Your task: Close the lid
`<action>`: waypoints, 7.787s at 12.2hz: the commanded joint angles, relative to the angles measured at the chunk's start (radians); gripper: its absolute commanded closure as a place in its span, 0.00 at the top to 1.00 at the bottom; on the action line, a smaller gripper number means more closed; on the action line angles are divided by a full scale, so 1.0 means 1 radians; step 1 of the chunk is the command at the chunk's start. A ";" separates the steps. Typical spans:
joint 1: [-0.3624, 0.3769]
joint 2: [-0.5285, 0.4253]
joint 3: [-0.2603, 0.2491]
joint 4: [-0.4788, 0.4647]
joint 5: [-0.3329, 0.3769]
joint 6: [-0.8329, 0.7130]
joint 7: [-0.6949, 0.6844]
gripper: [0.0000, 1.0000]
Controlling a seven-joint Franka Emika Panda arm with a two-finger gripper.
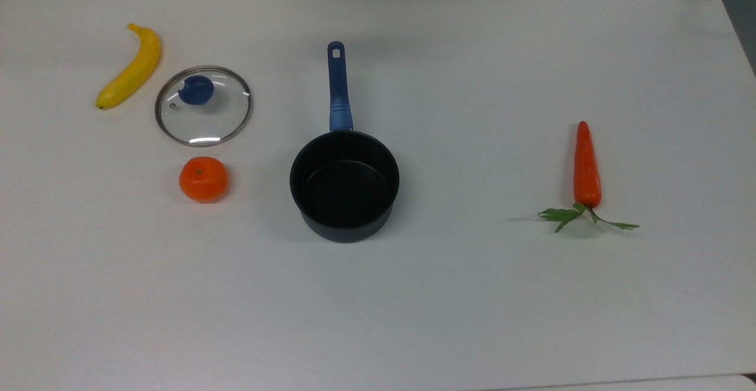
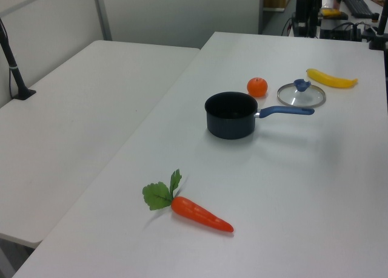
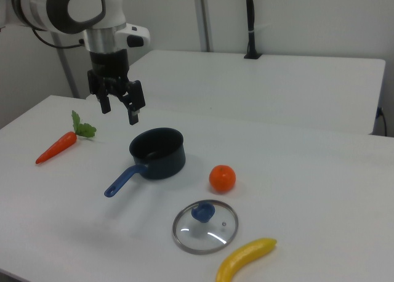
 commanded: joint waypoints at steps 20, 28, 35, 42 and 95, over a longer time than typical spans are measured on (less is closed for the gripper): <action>-0.017 0.045 -0.038 0.069 0.042 -0.008 -0.002 1.00; -0.052 0.054 -0.038 0.080 0.119 0.132 0.010 1.00; -0.046 0.117 -0.027 0.080 0.100 0.205 0.001 0.95; -0.110 0.134 -0.035 -0.094 0.008 0.263 -0.075 0.90; -0.225 0.303 -0.030 -0.294 0.001 0.570 -0.266 0.36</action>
